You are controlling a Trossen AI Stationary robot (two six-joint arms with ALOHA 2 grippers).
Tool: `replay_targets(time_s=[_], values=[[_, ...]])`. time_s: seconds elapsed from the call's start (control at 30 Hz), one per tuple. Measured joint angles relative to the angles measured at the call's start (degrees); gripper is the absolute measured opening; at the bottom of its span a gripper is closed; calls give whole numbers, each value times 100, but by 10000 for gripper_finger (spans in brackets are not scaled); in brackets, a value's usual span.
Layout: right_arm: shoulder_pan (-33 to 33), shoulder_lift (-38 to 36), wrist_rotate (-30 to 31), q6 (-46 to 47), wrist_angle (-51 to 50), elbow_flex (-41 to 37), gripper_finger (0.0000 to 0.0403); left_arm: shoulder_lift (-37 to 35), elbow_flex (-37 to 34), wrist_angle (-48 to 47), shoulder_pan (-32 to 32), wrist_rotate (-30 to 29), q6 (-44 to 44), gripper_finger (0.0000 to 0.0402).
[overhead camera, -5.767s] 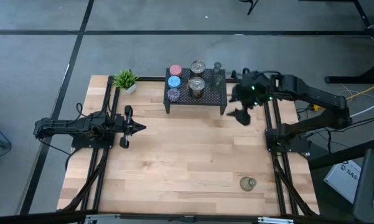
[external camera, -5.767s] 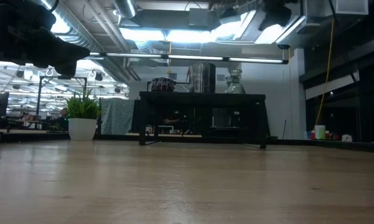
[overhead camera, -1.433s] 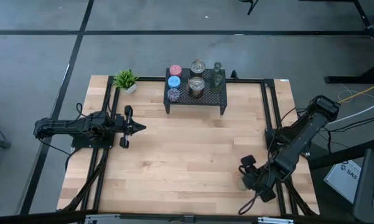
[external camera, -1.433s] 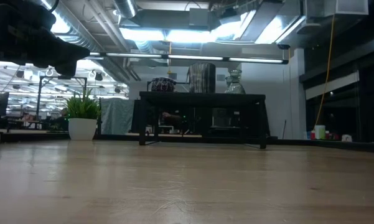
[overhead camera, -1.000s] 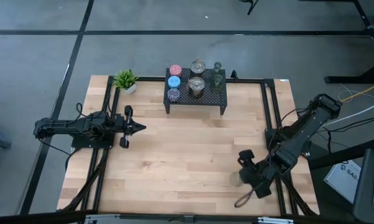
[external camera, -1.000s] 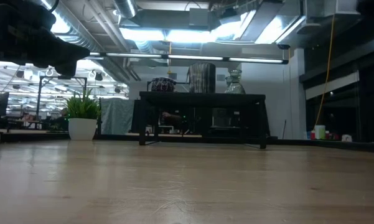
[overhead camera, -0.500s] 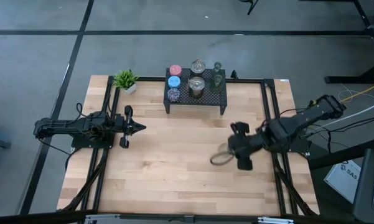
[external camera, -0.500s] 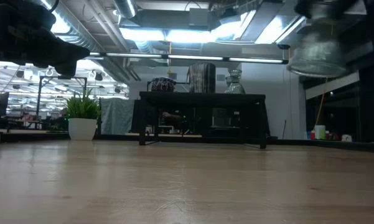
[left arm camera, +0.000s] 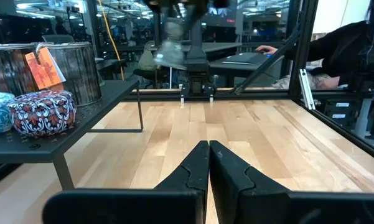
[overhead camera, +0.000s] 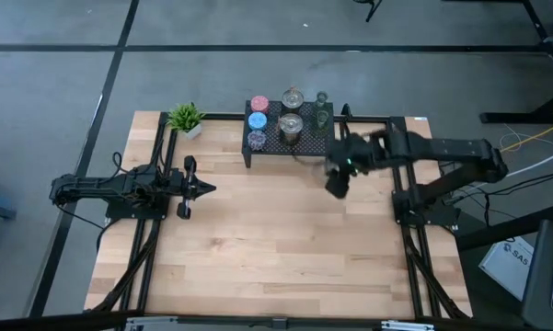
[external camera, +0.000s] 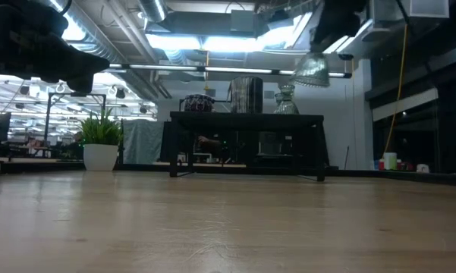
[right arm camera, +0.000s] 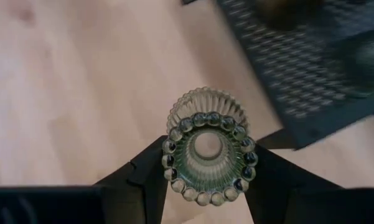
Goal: Pick & Place candle stick holders
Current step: Put the green candle holder on the shelf
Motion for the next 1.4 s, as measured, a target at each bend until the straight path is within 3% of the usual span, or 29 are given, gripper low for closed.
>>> replay_targets(time_s=[0.3,0.53,1.4], values=[[-1208,751,-25,-39,-190,735,171,-2,-2,0,2,0,1,6],[-1875,1067,-336,142,-210,811,172,-1,-1,0,2,-1,0,8],[-2345,1393,-319,266,-9,822,174,0,0,-2,2,-2,0,6]])
